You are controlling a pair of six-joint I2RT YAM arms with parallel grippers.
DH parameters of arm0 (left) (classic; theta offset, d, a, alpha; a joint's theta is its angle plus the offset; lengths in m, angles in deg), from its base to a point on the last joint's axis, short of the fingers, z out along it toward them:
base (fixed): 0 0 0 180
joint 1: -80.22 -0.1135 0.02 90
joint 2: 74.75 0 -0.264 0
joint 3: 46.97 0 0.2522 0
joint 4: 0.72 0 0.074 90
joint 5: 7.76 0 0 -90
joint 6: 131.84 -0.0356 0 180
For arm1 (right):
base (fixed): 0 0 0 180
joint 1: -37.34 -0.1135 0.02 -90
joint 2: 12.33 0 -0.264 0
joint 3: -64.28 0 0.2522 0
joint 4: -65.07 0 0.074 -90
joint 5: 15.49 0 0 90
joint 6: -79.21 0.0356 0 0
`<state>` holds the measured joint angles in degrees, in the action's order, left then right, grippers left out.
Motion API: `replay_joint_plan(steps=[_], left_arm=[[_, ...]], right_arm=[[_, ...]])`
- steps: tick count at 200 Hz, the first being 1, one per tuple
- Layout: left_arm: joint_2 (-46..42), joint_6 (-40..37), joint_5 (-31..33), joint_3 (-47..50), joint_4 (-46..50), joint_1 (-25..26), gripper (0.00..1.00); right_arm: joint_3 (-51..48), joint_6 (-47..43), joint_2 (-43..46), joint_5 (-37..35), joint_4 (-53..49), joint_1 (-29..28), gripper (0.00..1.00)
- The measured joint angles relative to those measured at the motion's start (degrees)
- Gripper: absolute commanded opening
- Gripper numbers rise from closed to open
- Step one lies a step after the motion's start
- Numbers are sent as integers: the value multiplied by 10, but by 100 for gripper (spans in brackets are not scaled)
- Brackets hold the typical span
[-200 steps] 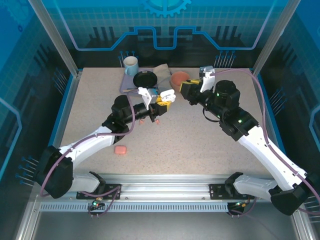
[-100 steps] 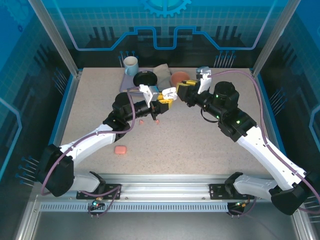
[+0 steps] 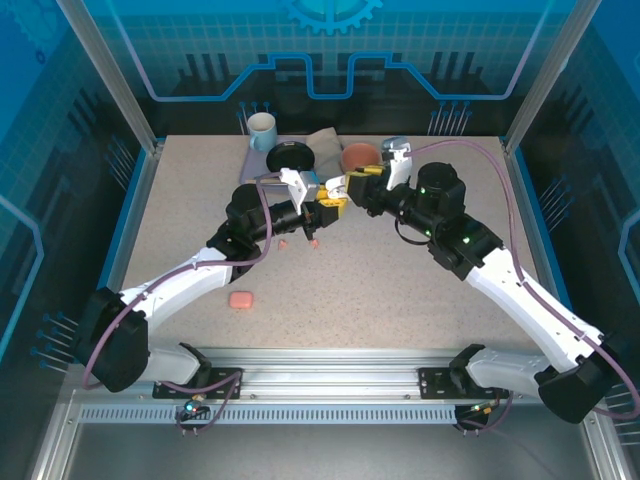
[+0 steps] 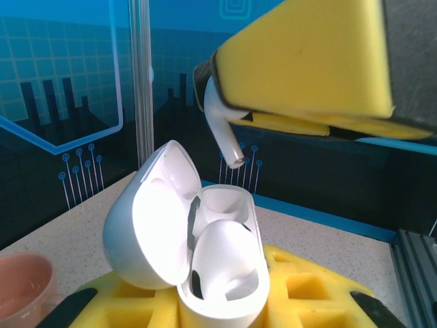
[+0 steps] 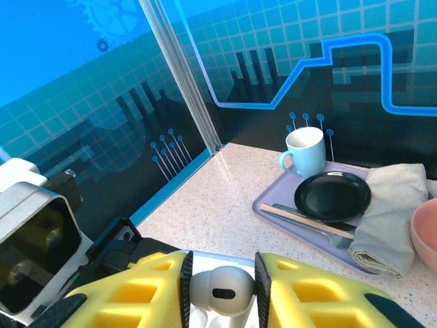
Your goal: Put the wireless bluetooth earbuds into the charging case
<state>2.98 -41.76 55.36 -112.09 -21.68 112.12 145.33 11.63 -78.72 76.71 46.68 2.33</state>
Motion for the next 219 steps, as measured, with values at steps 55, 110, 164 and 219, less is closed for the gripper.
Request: replay_joint_plan(steps=[55,110,164,219], left_arm=[[0,0,0,0,2,0,0],[0,0,0,0,2,0,0],[-1,0,0,0,5,0,0],[-3,0,0,0,14,0,0]], right_arm=[[-8,0,-4,0,1,0,31],[-9,0,-5,-2,0,0,30],[-10,-3,-11,-5,0,0,29],[-19,-27,-11,-17,5,-3,28]])
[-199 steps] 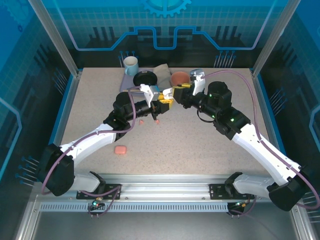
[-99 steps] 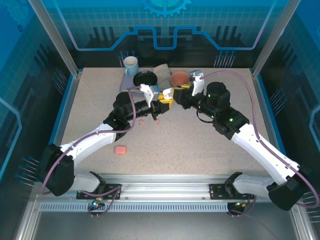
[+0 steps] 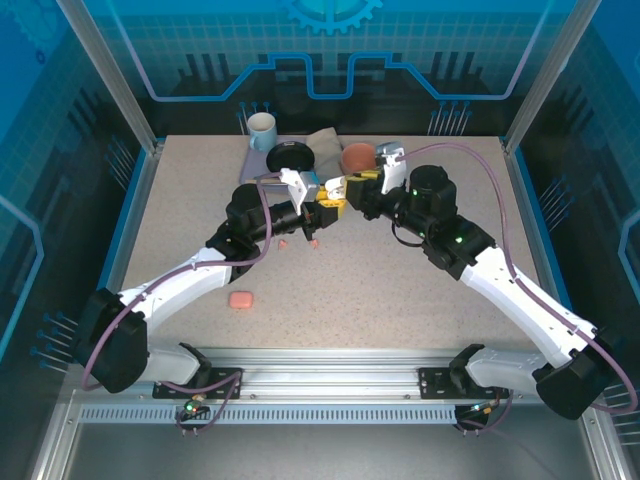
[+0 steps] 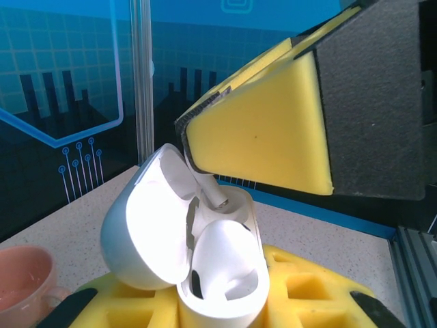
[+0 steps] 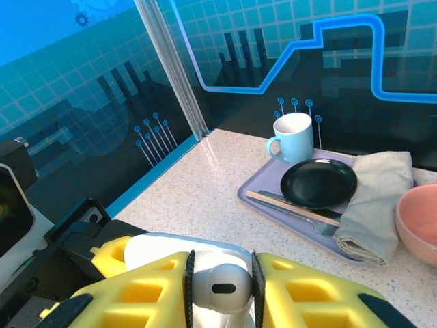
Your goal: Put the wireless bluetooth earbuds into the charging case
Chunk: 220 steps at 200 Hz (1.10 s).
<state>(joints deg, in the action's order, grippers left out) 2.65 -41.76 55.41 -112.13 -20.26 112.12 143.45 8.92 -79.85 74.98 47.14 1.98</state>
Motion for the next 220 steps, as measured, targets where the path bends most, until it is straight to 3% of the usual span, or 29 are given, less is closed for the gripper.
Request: replay_joint_plan(steps=[89,158,220], left_arm=[[0,0,0,0,1,0,0],[0,0,0,0,1,0,0],[0,0,0,0,0,1,0]], right_arm=[[-18,-46,11,-16,1,-22,29],[-22,-58,19,-24,-6,-31,51],[-22,-56,35,-41,-30,-29,52]])
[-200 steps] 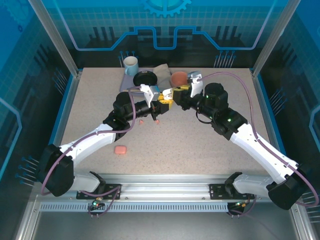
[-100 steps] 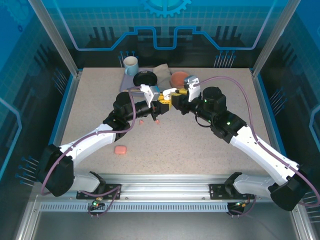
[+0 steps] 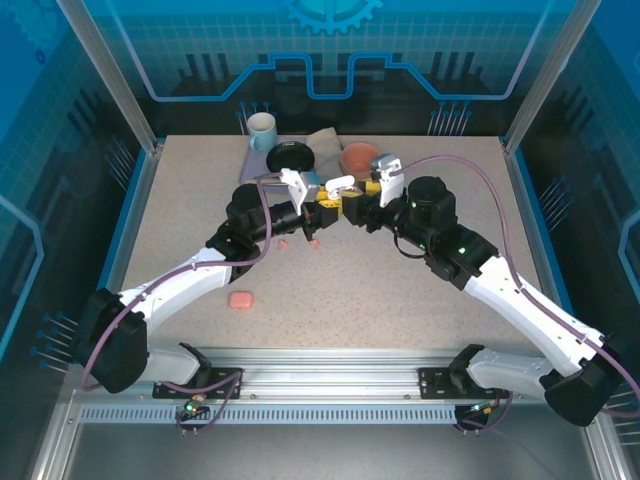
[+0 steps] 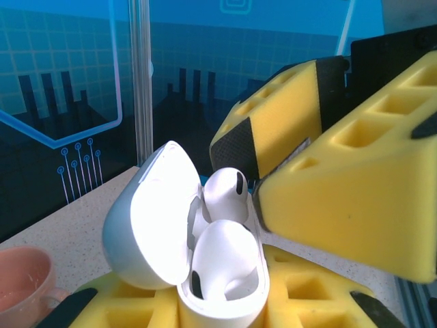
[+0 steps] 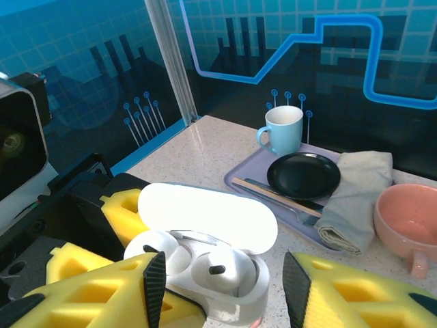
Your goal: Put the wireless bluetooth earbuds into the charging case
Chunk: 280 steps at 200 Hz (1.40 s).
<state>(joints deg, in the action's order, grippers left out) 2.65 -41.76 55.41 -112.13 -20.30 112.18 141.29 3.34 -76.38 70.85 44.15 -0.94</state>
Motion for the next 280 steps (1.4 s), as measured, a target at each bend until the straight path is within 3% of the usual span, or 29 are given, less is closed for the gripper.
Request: replay_joint_plan(steps=[52,77,137,170,202,233,280], left_arm=[[0,0,0,0,-3,0,0],[1,0,0,0,-4,0,0],[19,-20,-10,0,8,0,0],[24,-32,-16,0,16,0,0],[29,-35,-20,0,19,0,0],[43,-34,-25,0,31,2,0],[76,-19,-41,-10,49,6,0]], right_arm=[[3,30,39,3,-13,35,58],[52,52,22,19,-53,60,61],[360,93,-200,78,-269,120,59],[455,94,-318,107,-385,122,58],[464,95,-367,118,-456,122,54],[459,92,-359,112,-481,111,51],[303,103,-209,49,-456,64,51]])
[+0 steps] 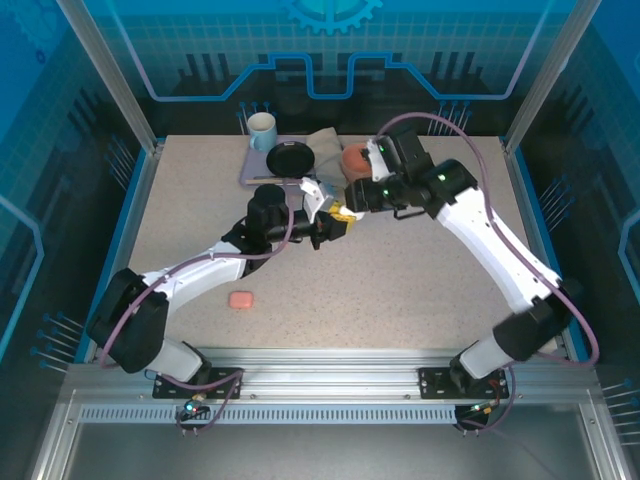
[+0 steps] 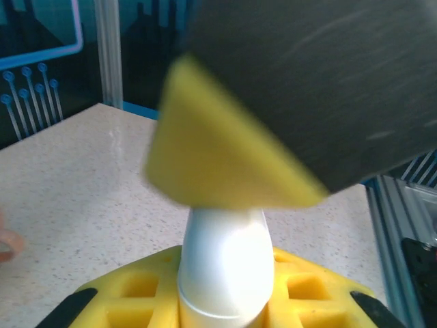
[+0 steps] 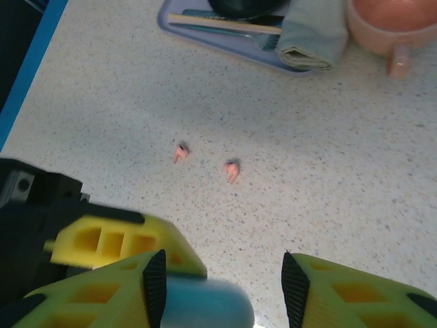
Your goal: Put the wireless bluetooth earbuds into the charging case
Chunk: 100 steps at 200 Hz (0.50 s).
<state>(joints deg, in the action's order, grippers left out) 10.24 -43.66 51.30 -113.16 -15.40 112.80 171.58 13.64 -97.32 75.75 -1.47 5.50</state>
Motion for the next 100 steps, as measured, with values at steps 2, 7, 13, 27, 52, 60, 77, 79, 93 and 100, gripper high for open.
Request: replay_joint_plan(steps=[2,7,13,27,52,60,77,79,93,100], left_arm=[[2,1,0,-1,1,0,0],[4,4,1,-2,1,1,0],[9,7,2,-5,1,-1,0],[21,19,8,-16,1,-6,0],[59,55,13,-57,22,-10,0],[78,71,13,-81,38,-10,0],[135,117,12,-142,78,-10,0],[139,121,12,-148,82,-10,0],[191,169,8,-199,116,-9,0],[221,195,3,-230,140,-9,0]], right_arm=[[-8,3,9,-3,2,0,52],[-25,5,26,-7,3,1,52],[-47,11,48,-10,2,4,53],[-90,28,89,-12,-3,24,53],[-137,60,118,-17,2,94,54],[-148,68,118,-18,5,110,54],[-172,83,118,-19,13,135,54],[-174,85,117,-19,14,137,54],[-187,94,116,-19,19,149,54],[-193,99,116,-19,22,154,54]])
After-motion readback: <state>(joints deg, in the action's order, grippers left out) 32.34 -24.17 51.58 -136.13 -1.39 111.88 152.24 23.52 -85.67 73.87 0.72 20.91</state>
